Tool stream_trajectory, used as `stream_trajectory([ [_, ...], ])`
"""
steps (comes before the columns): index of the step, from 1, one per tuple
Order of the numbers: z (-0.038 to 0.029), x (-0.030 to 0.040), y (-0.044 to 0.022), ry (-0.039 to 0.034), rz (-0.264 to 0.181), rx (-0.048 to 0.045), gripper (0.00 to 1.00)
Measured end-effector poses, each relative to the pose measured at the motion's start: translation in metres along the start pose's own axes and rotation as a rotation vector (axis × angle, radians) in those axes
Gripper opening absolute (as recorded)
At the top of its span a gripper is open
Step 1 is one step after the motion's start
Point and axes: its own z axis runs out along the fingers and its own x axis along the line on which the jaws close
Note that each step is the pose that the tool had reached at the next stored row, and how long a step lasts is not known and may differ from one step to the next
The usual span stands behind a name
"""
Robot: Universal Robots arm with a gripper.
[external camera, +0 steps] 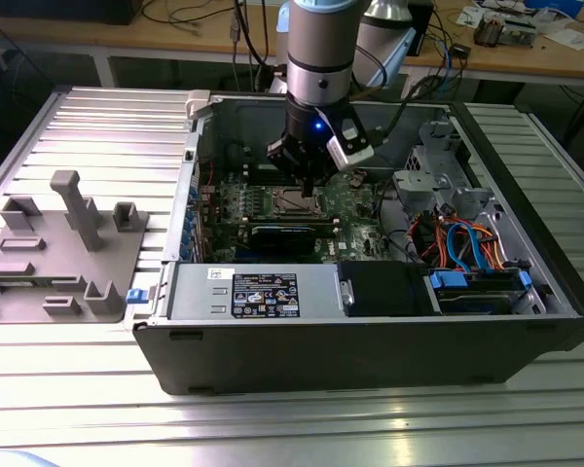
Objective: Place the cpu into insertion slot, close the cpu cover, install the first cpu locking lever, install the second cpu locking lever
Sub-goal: 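Install the second cpu locking lever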
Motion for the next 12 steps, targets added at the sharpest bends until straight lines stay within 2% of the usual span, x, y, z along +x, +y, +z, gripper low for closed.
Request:
stream_trajectory([
  [5, 0.0007, 0.0004, -0.0073, 0.0002, 0.0, 0.0, 0.11],
  [9, 0.0013, 0.0085, -0.0087, 0.0002, 0.0, -0.0005, 0.11],
  [12, 0.0014, 0.0108, -0.0107, 0.0002, 0.0, -0.001, 0.11],
])
